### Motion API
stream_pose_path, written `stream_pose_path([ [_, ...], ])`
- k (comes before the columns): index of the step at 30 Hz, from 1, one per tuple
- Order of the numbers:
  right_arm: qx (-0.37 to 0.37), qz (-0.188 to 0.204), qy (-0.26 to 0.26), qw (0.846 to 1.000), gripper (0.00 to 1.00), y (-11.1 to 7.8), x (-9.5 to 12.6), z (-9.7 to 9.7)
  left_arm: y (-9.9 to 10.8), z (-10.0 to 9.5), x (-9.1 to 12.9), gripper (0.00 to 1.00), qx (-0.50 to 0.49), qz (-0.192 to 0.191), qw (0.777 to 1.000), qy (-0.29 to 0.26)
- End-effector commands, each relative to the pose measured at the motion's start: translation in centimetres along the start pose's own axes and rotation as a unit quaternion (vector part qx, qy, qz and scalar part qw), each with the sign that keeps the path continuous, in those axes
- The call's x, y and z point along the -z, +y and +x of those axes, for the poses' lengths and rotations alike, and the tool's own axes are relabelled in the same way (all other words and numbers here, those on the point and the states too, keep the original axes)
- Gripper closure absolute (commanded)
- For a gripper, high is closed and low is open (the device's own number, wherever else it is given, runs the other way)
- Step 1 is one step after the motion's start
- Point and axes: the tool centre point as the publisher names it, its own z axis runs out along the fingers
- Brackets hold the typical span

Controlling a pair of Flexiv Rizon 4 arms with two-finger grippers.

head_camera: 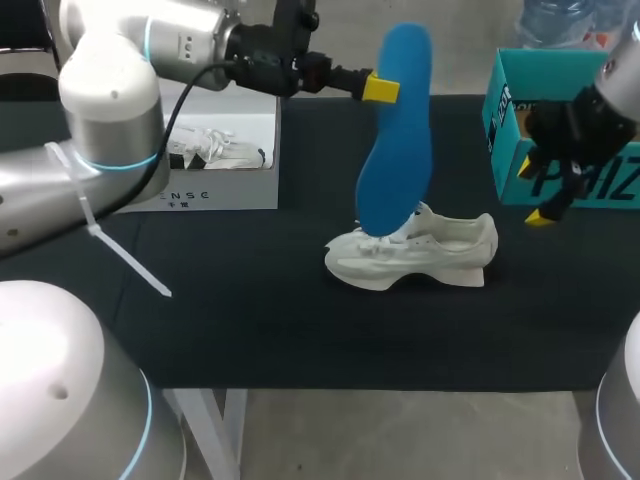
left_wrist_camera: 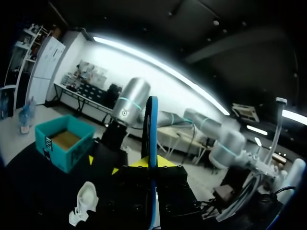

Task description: Take the shoe out of the shoebox, open the shoe tongue, remove and reinsert the insole, then place the shoe into the shoebox

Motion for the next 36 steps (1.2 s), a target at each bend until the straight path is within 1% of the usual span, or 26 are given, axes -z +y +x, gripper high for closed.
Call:
stream_pose_path([
  [1, 0.002, -0.005, -0.001, 1.000, 0.00, 0.0, -0.6, -0.2, -0.9, 2.8, 0.4, 1.00, -0.002, -0.003, 1.000, -0.017],
  [3, 0.002, -0.008, -0.001, 1.000, 0.00, 0.0, -0.9, -0.2, -1.1, 3.6, 0.7, 1.00, -0.009, 0.000, 1.000, -0.021],
  [7, 0.003, -0.012, 0.001, 1.000, 0.00, 0.0, -1.3, -0.2, -1.1, 4.4, 1.1, 1.00, -0.013, 0.004, 1.000, -0.028],
  [14, 0.005, -0.012, 0.005, 1.000, 0.00, 0.7, -1.4, 0.1, -1.1, 4.6, 1.4, 1.00, 0.002, 0.001, 1.000, -0.026],
  [19, 0.013, 0.009, 0.009, 1.000, 0.00, 2.1, -1.1, 0.0, -1.1, 4.6, 1.4, 1.00, 0.002, 0.001, 1.000, -0.026],
  [24, 0.007, 0.031, 0.010, 0.999, 0.00, 2.9, -1.4, -0.5, -1.1, 4.6, 1.4, 1.00, 0.002, 0.001, 1.000, -0.026],
  [29, -0.006, 0.043, 0.000, 0.999, 0.00, 3.2, -2.4, -0.9, -1.1, 4.6, 1.4, 1.00, 0.002, 0.001, 1.000, -0.026],
  [36, -0.013, 0.054, 0.005, 0.998, 0.00, 3.8, -4.4, -1.7, -1.1, 4.6, 1.4, 1.00, 0.002, 0.001, 1.000, -0.026],
])
